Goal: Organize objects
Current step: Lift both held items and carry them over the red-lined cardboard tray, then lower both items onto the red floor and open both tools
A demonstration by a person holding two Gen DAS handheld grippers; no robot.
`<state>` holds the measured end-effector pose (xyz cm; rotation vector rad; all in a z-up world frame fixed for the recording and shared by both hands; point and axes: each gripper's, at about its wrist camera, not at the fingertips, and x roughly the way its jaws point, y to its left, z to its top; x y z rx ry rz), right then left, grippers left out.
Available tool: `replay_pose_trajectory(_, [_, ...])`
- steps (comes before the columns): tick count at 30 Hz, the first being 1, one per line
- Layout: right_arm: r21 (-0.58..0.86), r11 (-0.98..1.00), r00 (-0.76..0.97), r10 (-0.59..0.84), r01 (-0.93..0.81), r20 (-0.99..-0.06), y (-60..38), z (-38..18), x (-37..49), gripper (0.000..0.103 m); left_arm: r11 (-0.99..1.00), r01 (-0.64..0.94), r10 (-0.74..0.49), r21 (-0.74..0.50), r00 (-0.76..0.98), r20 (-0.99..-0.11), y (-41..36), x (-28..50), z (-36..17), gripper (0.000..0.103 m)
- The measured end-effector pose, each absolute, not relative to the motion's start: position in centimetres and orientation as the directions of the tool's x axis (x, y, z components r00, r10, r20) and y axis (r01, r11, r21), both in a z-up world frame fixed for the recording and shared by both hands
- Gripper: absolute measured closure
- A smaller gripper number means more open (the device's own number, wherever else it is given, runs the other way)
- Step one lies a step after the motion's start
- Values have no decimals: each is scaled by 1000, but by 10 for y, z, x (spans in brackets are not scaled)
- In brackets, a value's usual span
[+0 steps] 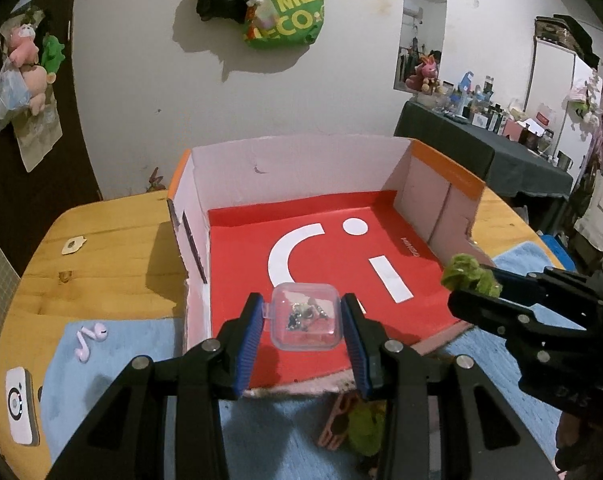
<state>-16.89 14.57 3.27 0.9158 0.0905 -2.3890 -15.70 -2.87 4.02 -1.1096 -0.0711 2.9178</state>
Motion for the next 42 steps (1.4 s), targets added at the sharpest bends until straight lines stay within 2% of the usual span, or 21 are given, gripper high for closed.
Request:
replay_pose_trajectory(26, [156, -853, -506, -431, 497, -747, 132, -12, -234, 71, -997, 21, 43, -74, -646, -762, -37, -214, -6, 62])
replay_pose_trajectory(42, [89, -867, -490, -359, 491, -794, 124, -29, -246, 71, -997, 8, 52, -71, -606, -794, -34, -219, -21, 62])
